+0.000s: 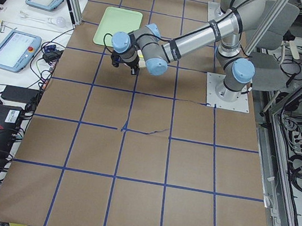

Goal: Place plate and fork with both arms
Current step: 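Grip the plate rim with the left gripper and slide it onto the tray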

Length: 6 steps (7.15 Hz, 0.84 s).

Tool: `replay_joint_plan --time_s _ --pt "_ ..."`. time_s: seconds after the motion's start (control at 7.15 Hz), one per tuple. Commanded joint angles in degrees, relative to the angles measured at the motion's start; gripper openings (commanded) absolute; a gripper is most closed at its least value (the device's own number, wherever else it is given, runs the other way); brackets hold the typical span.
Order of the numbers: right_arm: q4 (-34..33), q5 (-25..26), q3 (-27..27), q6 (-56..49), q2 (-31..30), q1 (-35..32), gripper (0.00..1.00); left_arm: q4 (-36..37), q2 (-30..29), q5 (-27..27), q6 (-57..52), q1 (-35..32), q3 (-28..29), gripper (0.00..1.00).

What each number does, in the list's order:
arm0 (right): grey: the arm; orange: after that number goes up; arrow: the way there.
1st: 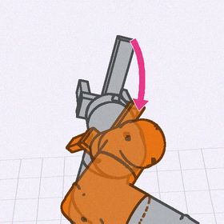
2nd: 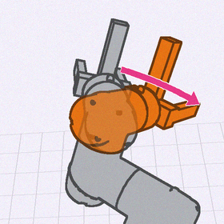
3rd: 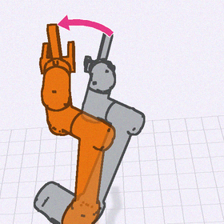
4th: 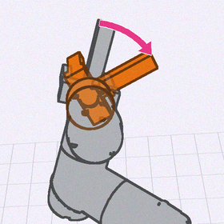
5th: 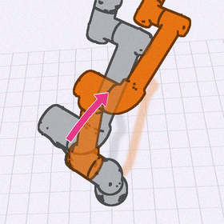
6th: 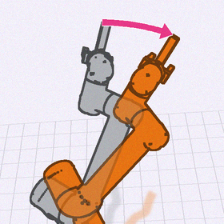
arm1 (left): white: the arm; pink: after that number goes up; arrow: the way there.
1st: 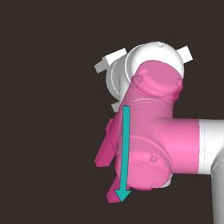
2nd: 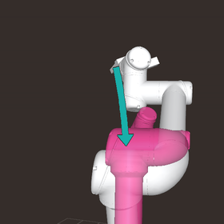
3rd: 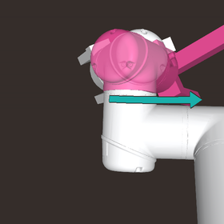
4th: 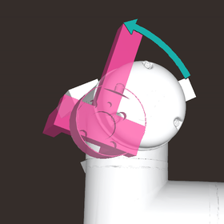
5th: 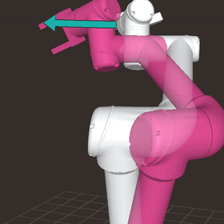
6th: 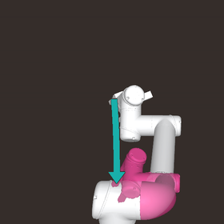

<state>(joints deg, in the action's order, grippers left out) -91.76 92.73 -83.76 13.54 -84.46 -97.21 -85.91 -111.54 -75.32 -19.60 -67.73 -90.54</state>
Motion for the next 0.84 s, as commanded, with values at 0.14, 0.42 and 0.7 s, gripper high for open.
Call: replay_joint_plan --time_s 0.14,0.42,0.7 --pt "0.0 0.0 0.0 0.0 0.0 0.0 1.00 -1.6 -8.4 4.9 7.0 -10.5 14.9 0.00" --pt "0.0 0.0 0.0 0.0 0.0 0.0 1.00 1.1 -15.0 9.0 9.2 -15.6 21.1 0.00" --pt "-0.1 0.0 0.0 0.0 0.0 0.0 1.00 9.2 -22.5 11.9 10.3 -20.0 24.6 0.00"
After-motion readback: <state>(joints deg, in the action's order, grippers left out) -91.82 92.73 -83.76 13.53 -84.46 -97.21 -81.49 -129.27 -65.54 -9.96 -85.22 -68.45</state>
